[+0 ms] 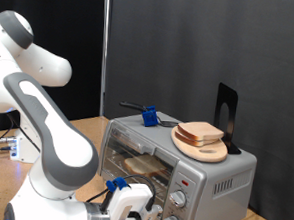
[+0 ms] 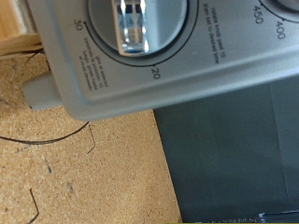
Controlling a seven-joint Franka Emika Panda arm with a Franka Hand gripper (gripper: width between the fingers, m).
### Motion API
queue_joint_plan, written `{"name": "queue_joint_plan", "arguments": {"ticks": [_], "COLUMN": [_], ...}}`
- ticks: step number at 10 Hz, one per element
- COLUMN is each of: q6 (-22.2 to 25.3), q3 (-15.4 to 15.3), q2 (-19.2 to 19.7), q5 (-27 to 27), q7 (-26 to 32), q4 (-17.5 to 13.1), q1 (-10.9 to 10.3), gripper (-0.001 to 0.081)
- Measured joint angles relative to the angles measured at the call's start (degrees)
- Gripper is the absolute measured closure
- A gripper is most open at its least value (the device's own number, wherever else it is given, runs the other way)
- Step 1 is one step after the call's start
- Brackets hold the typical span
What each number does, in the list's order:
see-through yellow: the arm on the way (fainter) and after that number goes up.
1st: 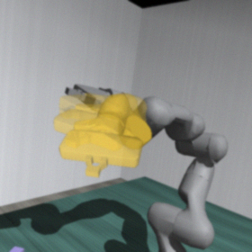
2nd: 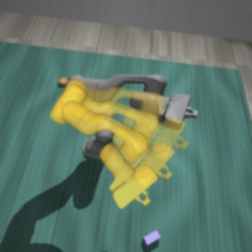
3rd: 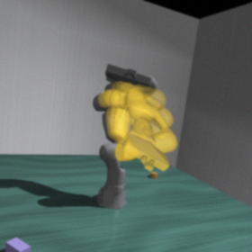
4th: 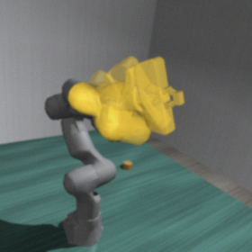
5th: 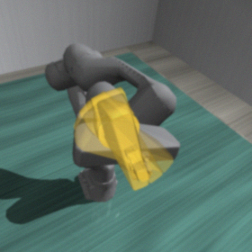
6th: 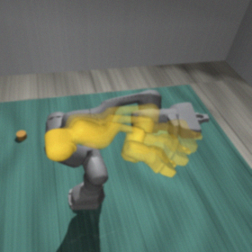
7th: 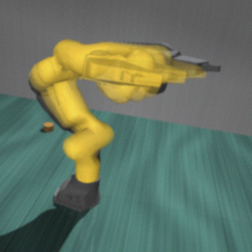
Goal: Make a piece of toast with the oven
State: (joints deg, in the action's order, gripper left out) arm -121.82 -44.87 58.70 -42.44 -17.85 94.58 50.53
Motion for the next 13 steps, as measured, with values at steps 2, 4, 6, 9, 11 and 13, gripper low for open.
{"name": "queue_joint_plan", "arguments": {"ticks": [2, 4, 6, 9, 11, 13], "q6": [-0.08, -0.02, -0.46, -1.41, -1.48, -1.97], "q3": [0.0, 0.0, 0.0, -0.16, -0.77, -1.35], "q2": [0.0, 0.0, 0.01, 0.09, 0.14, 0.14], "q5": [0.0, -0.06, -0.08, -0.36, -1.11, -2.25], "q7": [0.0, 0.0, -0.01, 0.0, 0.36, 0.71], "q4": [0.0, 0.02, 0.14, 1.24, 2.26, 2.93], "q1": [0.0, 0.0, -0.01, -0.38, -0.63, -0.71], "gripper": [0.0124, 0.0124, 0.0124, 0.0124, 0.0124, 0.0124]}}
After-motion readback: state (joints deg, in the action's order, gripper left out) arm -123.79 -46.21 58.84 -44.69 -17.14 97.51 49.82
